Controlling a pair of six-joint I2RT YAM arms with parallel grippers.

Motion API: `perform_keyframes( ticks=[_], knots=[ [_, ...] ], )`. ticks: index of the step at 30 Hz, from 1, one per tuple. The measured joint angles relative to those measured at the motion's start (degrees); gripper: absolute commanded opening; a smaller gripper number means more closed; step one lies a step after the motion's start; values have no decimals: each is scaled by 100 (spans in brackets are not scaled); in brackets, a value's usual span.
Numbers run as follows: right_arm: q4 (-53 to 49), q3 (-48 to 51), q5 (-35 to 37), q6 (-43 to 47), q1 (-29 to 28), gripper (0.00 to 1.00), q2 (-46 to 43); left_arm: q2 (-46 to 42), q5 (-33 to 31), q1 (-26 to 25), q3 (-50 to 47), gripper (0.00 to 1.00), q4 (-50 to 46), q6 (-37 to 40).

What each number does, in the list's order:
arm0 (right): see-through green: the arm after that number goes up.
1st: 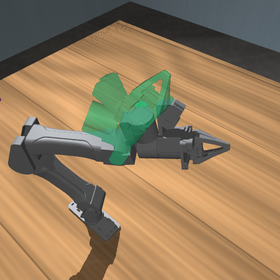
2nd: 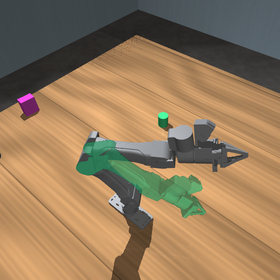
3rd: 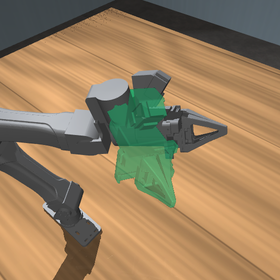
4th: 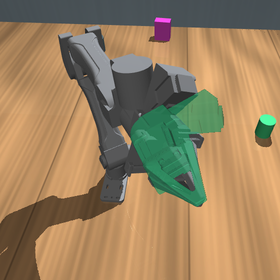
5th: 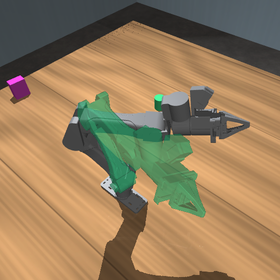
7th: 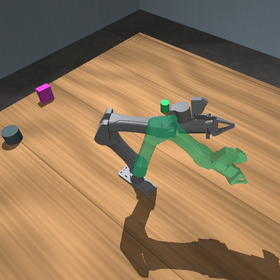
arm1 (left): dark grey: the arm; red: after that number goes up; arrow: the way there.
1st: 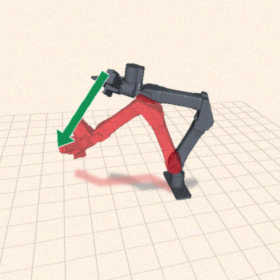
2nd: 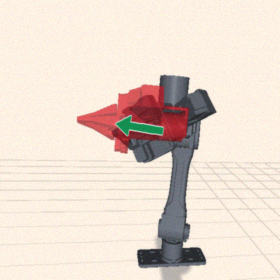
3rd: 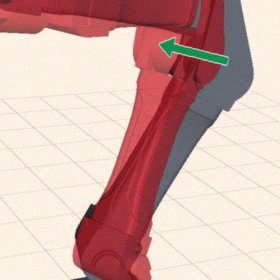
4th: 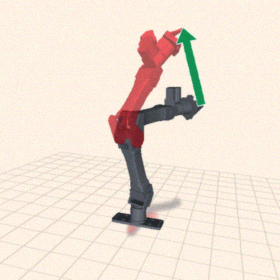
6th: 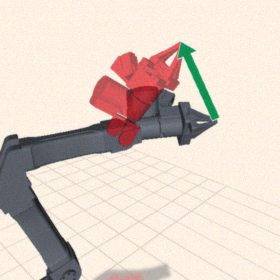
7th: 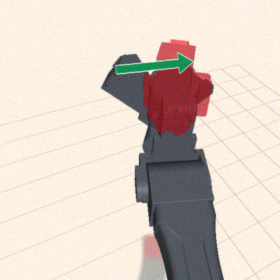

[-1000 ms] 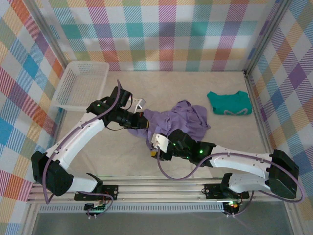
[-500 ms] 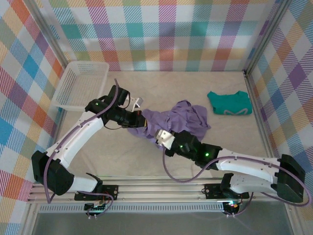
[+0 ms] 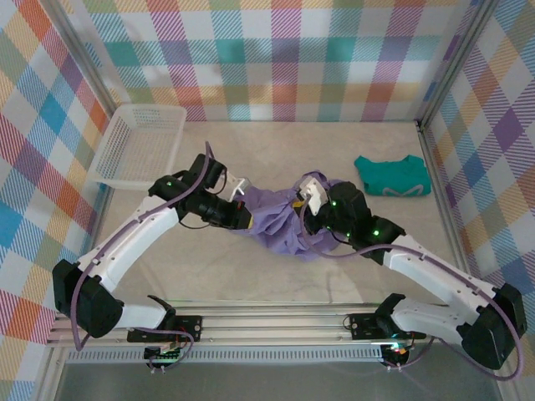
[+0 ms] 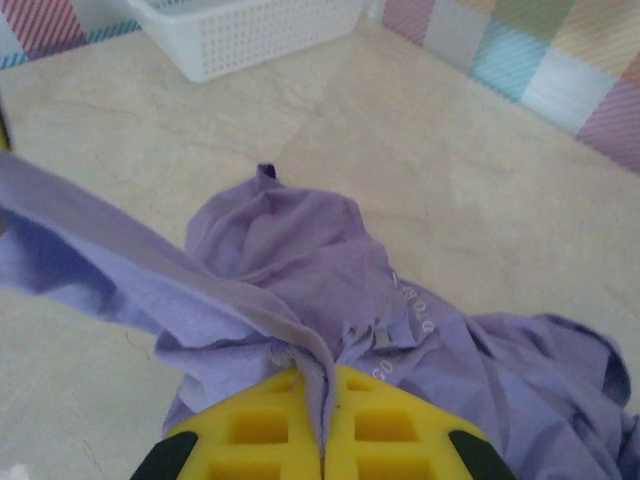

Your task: Fold the inside-out t-shirt

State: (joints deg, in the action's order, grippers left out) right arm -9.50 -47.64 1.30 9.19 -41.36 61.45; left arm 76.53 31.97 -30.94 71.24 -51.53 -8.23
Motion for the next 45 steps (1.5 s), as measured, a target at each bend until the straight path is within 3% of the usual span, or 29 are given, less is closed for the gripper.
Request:
perform_keyframes(
  ticks=[6, 15, 21, 23, 30, 33, 41, 45],
  knots=[
    [-435, -177, -286, -293, 212, 12, 341, 2, -68, -44, -17, 1, -61, 199],
    [-673, -273, -466, -629, 428, 24, 772, 26, 70, -2, -17, 0, -83, 203],
    [-684, -273, -752, -708, 461, 10, 863, 28, 107, 63, -17, 0, -83, 184],
    [-647, -273, -918, -728, 461, 10, 863, 31, 107, 76, -17, 0, -83, 184],
    [-619, -271, -1648, -955, 503, 34, 883, 39, 101, 114, -17, 0, -83, 164],
    [-570, -243, -1987, -1207, 525, 39, 970, 70, 101, 114, -17, 0, -83, 164],
    [-321, -192, -2577, -2006, 719, 37, 1661, 138, 103, 114, -17, 0, -83, 164],
    [-295, -192, -2691, -2260, 728, 22, 1902, 138, 103, 114, -17, 0, -81, 162]
  ],
)
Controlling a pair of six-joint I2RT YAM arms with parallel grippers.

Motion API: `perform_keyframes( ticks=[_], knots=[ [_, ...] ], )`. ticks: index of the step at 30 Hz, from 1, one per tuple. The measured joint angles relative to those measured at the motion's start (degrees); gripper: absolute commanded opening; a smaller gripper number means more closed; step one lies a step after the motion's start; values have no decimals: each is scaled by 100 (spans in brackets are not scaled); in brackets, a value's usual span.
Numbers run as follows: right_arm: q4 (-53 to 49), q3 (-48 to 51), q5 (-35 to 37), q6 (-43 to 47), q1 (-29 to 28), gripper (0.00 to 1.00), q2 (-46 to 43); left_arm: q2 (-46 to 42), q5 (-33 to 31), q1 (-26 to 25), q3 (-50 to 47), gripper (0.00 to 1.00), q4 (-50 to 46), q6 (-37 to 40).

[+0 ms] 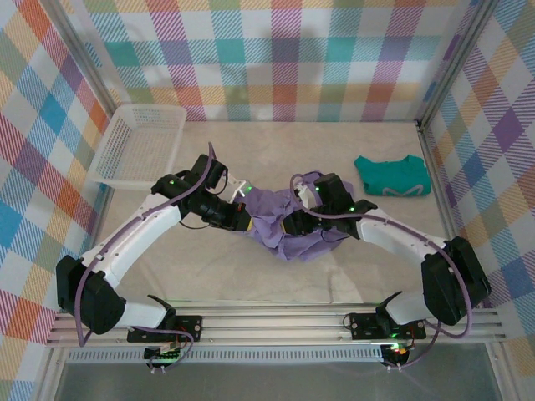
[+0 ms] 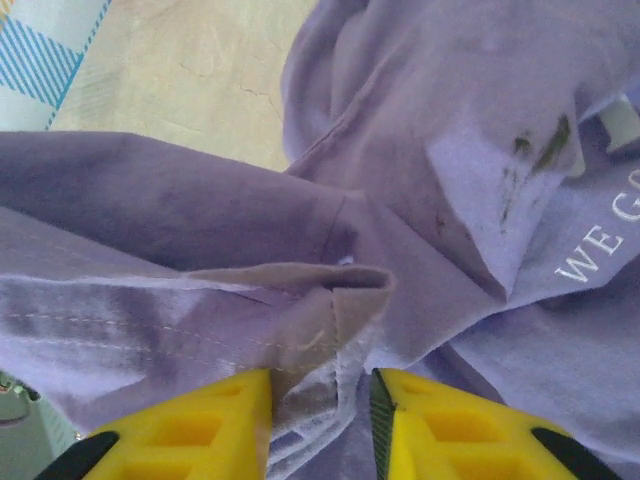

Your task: Fold the inside-out t-shirt

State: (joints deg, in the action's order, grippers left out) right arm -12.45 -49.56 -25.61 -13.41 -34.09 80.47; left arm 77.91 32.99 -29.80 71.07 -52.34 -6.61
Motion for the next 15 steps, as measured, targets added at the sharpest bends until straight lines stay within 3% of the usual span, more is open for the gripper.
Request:
perform_keyframes(
  ticks=[5, 12, 15],
  knots=[
    [157, 2, -66, -243, 72, 0, 7, 0, 0, 0, 0, 0, 0, 2],
    [343, 111, -358, -380, 590, 0, -291, 0, -2, 39, 0, 0, 0, 2],
    [382, 114, -505, -422, 706, 24, -369, 0, -2, 48, 0, 0, 0, 2]
  ],
)
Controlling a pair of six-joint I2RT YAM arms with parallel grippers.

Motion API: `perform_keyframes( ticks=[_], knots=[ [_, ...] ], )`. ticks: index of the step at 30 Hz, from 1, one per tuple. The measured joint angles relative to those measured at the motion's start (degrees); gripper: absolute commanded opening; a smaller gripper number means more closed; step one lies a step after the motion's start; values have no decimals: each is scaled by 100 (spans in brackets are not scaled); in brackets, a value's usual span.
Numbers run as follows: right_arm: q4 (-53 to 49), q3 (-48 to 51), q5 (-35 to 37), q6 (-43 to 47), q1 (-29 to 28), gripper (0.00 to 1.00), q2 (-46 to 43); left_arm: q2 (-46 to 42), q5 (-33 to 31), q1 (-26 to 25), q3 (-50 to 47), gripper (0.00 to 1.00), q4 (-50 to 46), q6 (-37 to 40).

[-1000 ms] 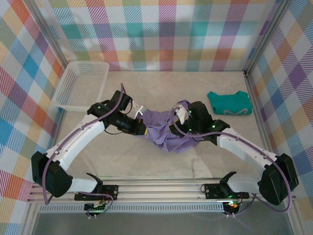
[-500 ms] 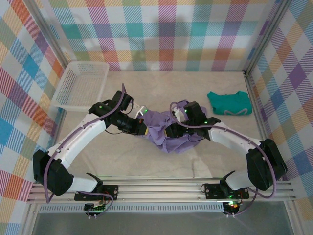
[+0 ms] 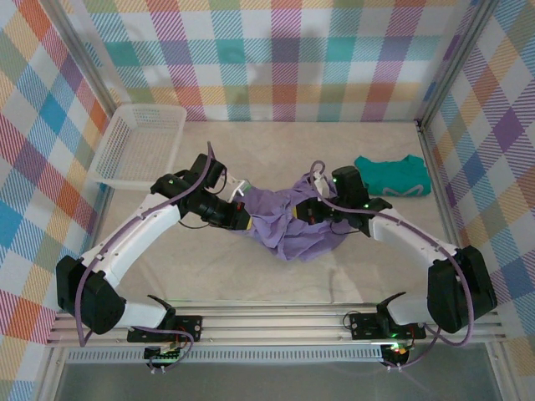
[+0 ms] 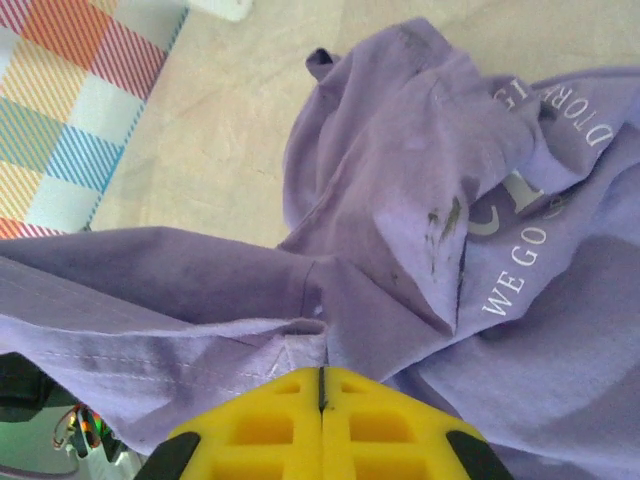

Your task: Fold the inside-out t-shirt

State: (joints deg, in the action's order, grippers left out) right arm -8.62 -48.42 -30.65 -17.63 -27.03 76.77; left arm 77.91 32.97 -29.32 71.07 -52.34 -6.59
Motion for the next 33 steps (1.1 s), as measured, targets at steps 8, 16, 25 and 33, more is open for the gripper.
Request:
perform_keyframes(
  ticks=[8, 16, 25, 33],
  knots=[
    [160, 11, -323, -208, -109, 44, 216, 2, 4, 0, 0, 0, 2, 0],
    [319, 11, -415, -352, -229, 39, 614, 4, 7, 0, 0, 0, 17, 0],
    [531, 11, -474, -516, -264, 11, 688, 4, 7, 0, 0, 0, 17, 0],
    [317, 11, -503, -317, -68, 1, 323, 2, 2, 59, 0, 0, 11, 2]
  ],
)
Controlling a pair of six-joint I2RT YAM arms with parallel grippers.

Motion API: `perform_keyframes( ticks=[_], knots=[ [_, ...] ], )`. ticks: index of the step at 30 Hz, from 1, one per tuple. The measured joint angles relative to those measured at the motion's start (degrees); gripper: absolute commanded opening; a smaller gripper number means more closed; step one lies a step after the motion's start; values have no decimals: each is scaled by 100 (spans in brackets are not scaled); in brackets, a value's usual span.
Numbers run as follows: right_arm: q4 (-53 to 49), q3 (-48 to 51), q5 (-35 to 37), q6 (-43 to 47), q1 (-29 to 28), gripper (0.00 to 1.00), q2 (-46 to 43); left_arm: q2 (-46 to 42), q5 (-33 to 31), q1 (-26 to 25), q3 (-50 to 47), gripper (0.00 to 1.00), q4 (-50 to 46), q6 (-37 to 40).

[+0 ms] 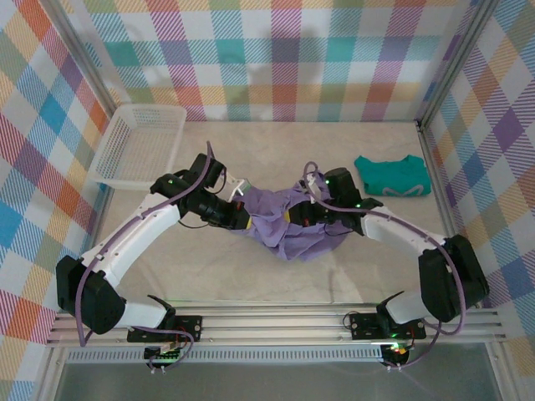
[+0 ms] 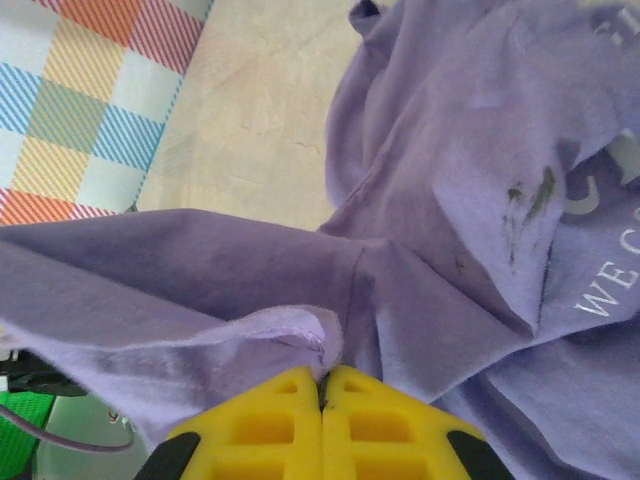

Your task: Fold the inside-out t-shirt

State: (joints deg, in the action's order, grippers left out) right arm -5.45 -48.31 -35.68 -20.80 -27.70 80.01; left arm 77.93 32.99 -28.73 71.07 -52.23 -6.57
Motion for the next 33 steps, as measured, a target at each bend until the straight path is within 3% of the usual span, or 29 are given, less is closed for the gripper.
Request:
perform_keyframes(
  ticks=[7, 15, 25, 33],
  knots=[
    [31, 0, -765, 256, 560, 2, -796, -118, 28, 184, -131, 0, -20, 46],
    [420, 0, -1788, 164, 1025, 0, -1056, -129, 103, 173, -367, 5, -11, 391],
    [1279, 85, -2688, -81, 1043, 2, -1034, -122, -4, -116, -380, 10, -17, 638],
    [522, -96, -2476, 734, 570, 6, -828, 61, -4, -280, -306, 10, -20, 623]
  ],
)
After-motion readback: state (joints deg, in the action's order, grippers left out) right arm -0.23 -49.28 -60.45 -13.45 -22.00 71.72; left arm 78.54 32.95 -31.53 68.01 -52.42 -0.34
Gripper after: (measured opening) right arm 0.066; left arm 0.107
